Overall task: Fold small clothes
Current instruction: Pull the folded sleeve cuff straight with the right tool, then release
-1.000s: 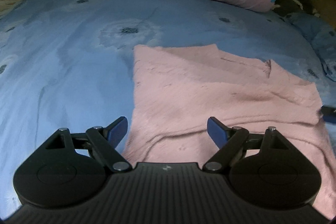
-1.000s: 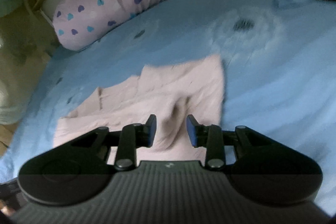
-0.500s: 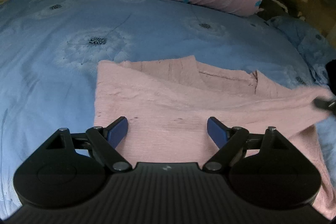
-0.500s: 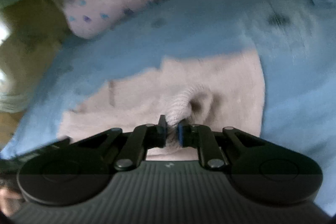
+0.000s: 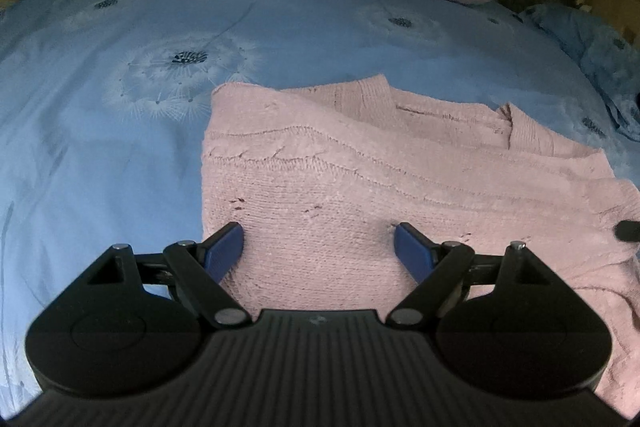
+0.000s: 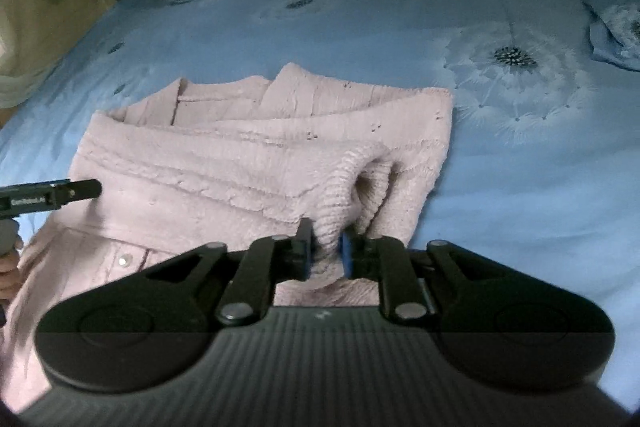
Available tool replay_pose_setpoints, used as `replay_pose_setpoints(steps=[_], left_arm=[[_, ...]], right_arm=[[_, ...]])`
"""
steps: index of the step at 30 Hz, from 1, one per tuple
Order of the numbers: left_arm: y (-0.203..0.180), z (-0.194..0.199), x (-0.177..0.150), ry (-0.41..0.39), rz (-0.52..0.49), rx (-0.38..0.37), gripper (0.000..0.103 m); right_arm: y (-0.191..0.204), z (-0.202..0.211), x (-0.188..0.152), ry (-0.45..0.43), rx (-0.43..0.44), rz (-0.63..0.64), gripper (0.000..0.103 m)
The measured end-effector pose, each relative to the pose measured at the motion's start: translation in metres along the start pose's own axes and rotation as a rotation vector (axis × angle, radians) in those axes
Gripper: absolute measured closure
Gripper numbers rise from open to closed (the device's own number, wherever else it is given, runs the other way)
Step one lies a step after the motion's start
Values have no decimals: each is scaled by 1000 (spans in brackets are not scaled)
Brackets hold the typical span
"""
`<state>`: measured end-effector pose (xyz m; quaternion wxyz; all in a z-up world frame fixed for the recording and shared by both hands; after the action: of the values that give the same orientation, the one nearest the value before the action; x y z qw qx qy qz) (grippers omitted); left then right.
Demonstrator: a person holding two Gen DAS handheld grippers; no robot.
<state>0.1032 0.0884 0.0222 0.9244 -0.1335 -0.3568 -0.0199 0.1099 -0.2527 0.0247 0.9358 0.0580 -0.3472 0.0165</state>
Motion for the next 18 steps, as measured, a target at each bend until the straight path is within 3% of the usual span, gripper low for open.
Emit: replay_pose_setpoints(steps=[4,7,11,15,18], left_arm=[[1,3,2,-12,12,1,17],[2,3,2,-13,21,-1,17],[3,2,2,-13,14,5,17],[5,-3,1,-8,4,5,16],[4,-4,0,-11,-6,11,15]], right_arm=[[-4,24,10,-78,-38,-28,78],[-4,27,16,-127,-54,-44,77],[7,12,16,-121,-55,-6,77],[11,-22,7,-67,-152,65,77],[1,-28,5,-83,-102,-4,77]])
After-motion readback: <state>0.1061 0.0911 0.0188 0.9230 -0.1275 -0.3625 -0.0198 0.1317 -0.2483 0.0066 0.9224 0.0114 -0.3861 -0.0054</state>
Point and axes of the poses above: each gripper's, at about its wrist camera, not at the fingertips, and z roughly against the way its jaws point, y to its left, x to its top, the point moved 2 cm from there along -z, roughly the way its jaws point, and after that the axes turned 11 degrees about -x, right-handed, at the moved point
